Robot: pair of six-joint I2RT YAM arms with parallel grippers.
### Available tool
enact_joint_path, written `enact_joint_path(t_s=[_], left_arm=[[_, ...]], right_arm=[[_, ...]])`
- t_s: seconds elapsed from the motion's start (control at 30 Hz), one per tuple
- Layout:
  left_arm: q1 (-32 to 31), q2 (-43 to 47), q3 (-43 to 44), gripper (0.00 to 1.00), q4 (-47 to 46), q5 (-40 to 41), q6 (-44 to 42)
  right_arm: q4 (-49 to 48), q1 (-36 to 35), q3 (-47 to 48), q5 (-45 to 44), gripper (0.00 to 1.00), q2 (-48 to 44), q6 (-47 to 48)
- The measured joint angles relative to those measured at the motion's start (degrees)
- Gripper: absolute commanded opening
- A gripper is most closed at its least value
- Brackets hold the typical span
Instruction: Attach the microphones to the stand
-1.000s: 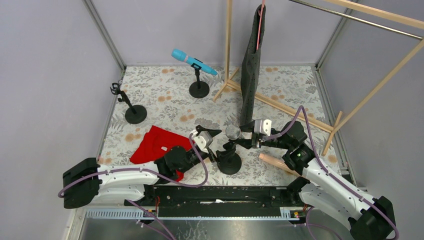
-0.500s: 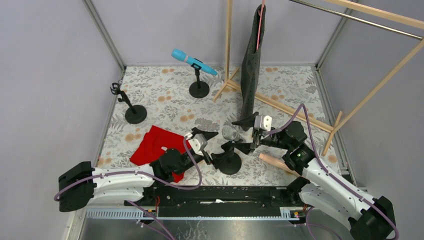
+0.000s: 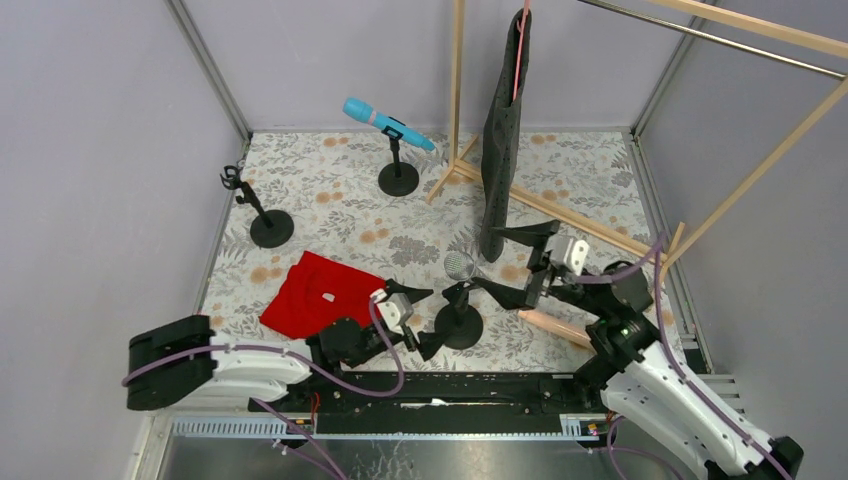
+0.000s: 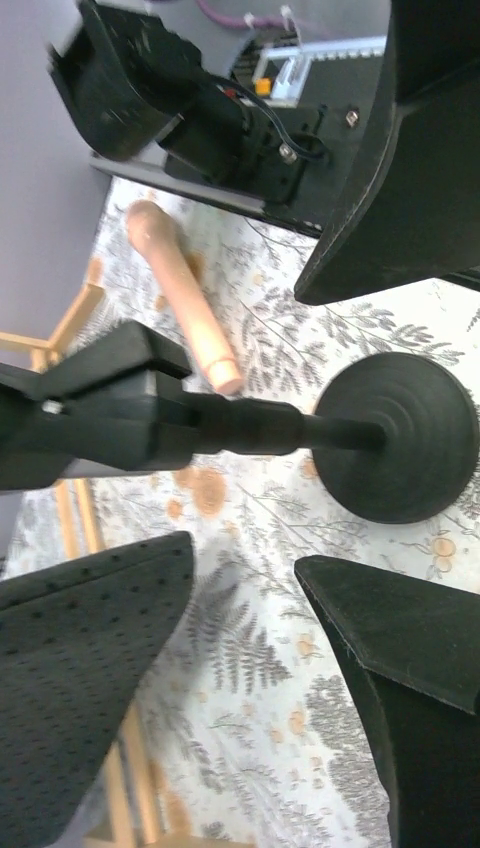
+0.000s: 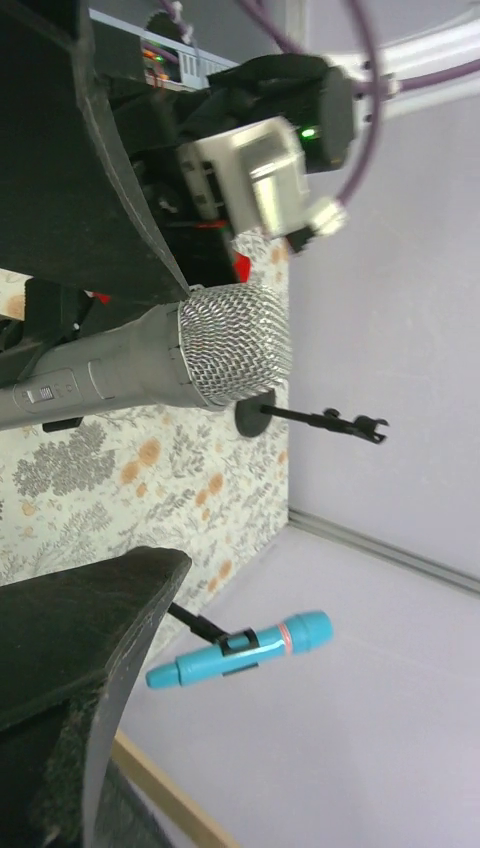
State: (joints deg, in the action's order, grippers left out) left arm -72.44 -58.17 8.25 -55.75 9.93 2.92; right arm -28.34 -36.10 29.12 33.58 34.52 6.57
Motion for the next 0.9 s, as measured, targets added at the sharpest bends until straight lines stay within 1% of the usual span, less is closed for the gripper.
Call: enact_joint_path(t_s=[0.13,0.27,0.4,0.43,0.53,0.67,0.73,0.8,0.9], left_arm=[[0.0,-8.9,-0.9,0.98,-7.4,1.9,0.7],[0.0,-19.8,-0.5,0.94,-20.2,2.7,1.3],[0.0,-28.0,2.1,0.88,-24.9,2.3,1.2],[0.0,-29.3,3.0,0.85,-25.6,2.3,1.1],[0.0,-31.0,4.7,0.69,-27.0,2.4,1.0],[0.0,-32.5,6.1,0.54,-28.1,3.0,0.5],[0.0,-33.1,6.7,0.5,-28.3,3.0,0.3],[0.0,-33.8,7.2,0.48,-28.4,3.0,0.1],[0.0,-34.8,8.1,0.32,-28.4,3.0,0.1]], right_arm=[[2.9,0.0,0.3,-1.7,0.97,-6.0,-0.7],[7.4,0.0,0.6,-2.7,0.97,-12.2,-0.9],[13.1,0.0,0.7,-3.7,0.97,-17.9,-0.9],[14.6,0.0,0.7,-4.2,0.97,-19.2,-0.9],[18.4,0.0,0.7,-5.3,0.97,-22.4,-0.8],[22.5,0.0,0.7,-7.0,0.97,-25.4,-0.8],[24.1,0.0,0.7,-7.6,0.97,-26.1,-0.7],[25.3,0.0,0.7,-7.8,0.97,-26.4,-0.6],[26.8,0.0,0.7,-8.4,0.97,-26.7,-0.6]])
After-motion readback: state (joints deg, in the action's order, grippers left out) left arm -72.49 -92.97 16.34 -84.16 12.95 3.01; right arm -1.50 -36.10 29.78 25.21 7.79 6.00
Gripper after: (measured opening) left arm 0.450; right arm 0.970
